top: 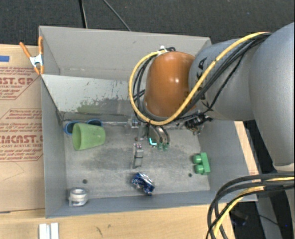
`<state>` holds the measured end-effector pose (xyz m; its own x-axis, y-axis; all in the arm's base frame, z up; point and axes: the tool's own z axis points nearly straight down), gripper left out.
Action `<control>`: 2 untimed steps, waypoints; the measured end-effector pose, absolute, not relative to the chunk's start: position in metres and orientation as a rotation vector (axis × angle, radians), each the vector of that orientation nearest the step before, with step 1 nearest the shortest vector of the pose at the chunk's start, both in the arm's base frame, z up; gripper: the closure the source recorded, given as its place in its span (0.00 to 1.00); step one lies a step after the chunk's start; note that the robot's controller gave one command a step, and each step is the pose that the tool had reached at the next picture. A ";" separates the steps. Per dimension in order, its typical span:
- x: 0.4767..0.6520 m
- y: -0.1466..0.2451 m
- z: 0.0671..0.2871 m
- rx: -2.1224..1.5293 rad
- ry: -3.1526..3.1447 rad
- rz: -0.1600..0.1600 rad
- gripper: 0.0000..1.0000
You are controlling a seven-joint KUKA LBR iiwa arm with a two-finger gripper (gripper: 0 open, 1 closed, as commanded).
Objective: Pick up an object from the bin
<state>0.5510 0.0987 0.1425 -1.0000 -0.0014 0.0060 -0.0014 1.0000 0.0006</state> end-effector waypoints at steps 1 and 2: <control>0.479 0.057 0.131 0.125 -3.131 0.001 0.00; 0.482 0.059 0.069 0.084 -3.147 -0.003 0.00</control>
Offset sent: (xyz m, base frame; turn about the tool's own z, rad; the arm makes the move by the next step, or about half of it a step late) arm -0.0685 -0.0407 -0.0099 -0.0799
